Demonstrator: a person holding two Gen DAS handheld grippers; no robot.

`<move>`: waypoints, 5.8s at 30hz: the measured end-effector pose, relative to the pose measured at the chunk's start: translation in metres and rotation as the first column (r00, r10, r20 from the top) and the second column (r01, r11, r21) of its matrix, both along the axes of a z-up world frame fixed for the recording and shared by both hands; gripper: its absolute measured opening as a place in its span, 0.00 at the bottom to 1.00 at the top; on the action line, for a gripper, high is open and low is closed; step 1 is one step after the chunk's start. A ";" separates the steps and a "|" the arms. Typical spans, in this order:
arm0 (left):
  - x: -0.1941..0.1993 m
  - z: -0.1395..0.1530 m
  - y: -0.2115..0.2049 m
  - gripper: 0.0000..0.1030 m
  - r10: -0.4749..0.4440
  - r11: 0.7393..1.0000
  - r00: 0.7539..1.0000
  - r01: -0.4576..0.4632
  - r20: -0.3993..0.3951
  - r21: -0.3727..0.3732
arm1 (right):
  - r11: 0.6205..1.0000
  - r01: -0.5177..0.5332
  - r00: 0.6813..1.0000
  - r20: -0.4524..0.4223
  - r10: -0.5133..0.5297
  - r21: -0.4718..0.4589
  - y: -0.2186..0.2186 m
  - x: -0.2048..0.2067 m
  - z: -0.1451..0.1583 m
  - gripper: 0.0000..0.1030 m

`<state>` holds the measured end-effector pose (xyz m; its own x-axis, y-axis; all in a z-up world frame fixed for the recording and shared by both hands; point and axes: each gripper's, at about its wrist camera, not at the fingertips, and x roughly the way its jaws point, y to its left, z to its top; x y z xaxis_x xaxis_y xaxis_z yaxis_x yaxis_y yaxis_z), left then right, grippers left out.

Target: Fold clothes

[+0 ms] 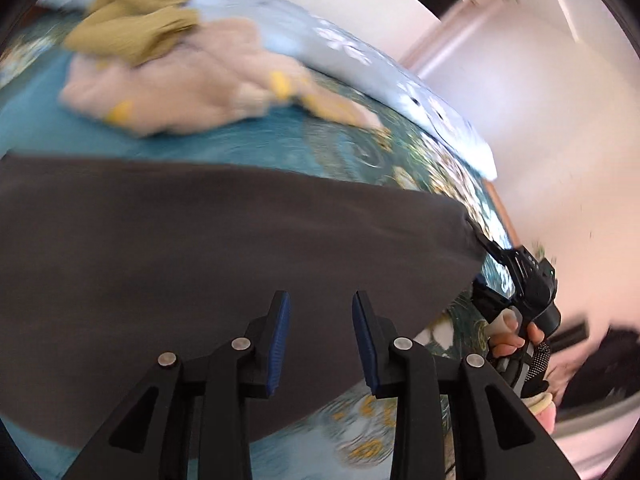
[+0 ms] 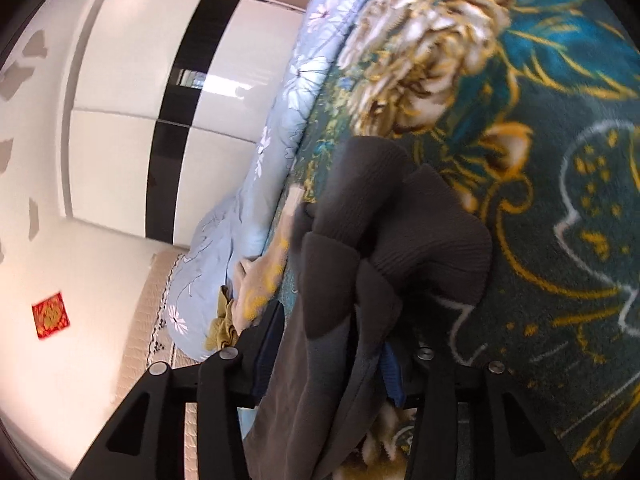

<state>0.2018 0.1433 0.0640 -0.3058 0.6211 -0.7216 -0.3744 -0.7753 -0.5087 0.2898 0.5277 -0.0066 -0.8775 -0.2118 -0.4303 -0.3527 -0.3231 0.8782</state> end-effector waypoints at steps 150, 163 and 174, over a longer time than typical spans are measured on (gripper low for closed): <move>0.053 0.003 -0.283 0.41 0.668 0.650 0.741 -0.623 0.063 0.435 | 0.756 -0.504 0.855 0.116 0.505 0.418 -0.164 -0.072 0.030 0.54; 0.070 -0.072 -0.364 0.53 0.761 0.472 0.585 -0.795 0.279 0.380 | 0.768 -0.485 0.873 0.186 0.450 0.419 -0.158 -0.076 0.019 0.54; 0.024 -0.087 -0.341 0.53 0.716 0.533 0.635 -0.765 0.290 0.362 | 0.767 -0.487 0.873 0.198 0.446 0.418 -0.158 -0.077 0.017 0.54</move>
